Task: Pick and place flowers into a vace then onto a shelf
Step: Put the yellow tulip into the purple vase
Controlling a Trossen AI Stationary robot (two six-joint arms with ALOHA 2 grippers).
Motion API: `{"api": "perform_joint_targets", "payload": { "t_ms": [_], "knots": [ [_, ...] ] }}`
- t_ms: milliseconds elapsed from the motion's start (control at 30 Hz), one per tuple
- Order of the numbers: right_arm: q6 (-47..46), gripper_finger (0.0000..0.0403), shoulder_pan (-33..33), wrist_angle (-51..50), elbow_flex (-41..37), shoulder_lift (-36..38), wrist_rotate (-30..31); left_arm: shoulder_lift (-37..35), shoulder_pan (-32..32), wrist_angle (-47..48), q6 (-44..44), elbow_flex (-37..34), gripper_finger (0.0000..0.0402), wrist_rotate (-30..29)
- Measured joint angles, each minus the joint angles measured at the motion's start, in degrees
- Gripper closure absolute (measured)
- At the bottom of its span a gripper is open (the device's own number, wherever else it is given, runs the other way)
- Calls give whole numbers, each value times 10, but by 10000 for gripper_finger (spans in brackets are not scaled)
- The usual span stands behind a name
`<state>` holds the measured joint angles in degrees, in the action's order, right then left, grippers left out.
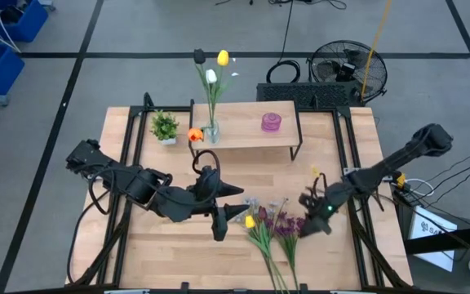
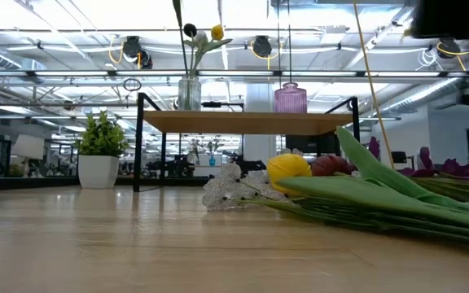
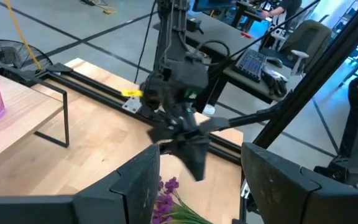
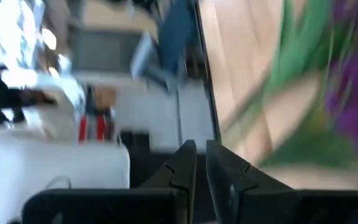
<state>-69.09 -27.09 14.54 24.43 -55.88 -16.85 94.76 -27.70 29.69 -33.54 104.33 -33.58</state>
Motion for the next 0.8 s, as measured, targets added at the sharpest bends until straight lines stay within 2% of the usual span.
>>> {"api": "perform_joint_targets", "payload": {
  "t_ms": [133, 267, 433, 667, 800],
  "knots": [
    [-32, 363, -61, -65, 5, -8, -16, 0, 3, 1, -8, 0, 170, 0],
    [-22, 331, -93, -73, 5, -34, -7, 3, 7, 1, -26, 0, 170, 0],
    [-2, 277, -95, 6, 4, -53, 71, 21, 7, 7, -119, -2, 170, 33],
    [177, 230, -75, 157, 5, -60, 238, 92, -9, 25, -292, -33, 170, 114],
    [182, 211, -45, 142, 4, -66, 259, 140, -5, 41, -384, -42, 170, 116]
  ]
}}
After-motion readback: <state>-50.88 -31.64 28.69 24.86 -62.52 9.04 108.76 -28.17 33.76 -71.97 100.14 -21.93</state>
